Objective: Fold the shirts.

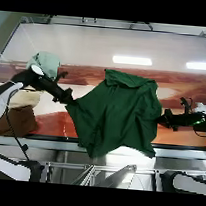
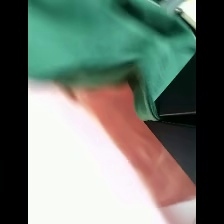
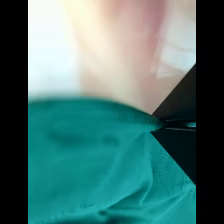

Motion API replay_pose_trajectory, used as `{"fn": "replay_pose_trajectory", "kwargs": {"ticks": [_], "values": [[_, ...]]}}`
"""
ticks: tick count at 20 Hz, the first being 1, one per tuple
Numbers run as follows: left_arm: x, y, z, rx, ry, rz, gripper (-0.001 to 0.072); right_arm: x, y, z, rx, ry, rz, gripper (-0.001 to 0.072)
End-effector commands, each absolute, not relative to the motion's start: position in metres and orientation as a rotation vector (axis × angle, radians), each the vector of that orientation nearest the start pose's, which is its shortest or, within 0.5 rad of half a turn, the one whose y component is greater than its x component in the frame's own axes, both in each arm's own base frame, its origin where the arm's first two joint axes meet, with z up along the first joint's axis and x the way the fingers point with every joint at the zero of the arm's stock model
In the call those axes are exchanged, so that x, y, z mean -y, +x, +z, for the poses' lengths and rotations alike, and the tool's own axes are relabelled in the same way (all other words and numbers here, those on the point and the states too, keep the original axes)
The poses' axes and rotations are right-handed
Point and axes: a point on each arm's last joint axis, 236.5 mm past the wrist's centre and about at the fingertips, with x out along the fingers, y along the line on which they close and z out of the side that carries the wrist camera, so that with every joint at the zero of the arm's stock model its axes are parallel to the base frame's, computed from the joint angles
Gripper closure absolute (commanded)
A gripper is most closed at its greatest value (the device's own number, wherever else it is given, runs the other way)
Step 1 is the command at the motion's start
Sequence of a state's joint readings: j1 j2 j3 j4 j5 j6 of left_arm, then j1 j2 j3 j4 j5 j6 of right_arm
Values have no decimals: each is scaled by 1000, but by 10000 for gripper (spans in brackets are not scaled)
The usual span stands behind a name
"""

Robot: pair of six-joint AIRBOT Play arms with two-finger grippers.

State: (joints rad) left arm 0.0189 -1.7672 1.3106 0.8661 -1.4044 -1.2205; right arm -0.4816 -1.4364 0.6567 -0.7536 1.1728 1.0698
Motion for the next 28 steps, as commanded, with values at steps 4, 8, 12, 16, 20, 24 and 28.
{"fn": "replay_pose_trajectory", "kwargs": {"ticks": [4, 8, 12, 16, 20, 24, 28], "values": [[105, 514, 26, -1157, -416, -529, 690, -29, 203, -119, -1668, 1123, 39, 693], [120, 545, 32, -1104, -372, -566, 689, -38, 158, -128, -1739, 1051, -101, 692], [127, 539, 37, -1163, -328, -645, 349, -14, 194, -103, -1559, 906, -56, 346], [93, 518, 44, -1228, -368, -621, 5, 29, 263, -39, -1343, 723, -12, 60], [57, 446, 15, -1509, -543, -582, 11, 43, 282, -29, -1314, 701, -20, 71], [65, 365, -19, -1669, -662, -570, 11, 46, 260, -57, -1391, 688, -59, 229], [71, 347, -71, -1600, -704, -435, 10, 48, 289, -72, -1300, 729, -42, 229]]}}
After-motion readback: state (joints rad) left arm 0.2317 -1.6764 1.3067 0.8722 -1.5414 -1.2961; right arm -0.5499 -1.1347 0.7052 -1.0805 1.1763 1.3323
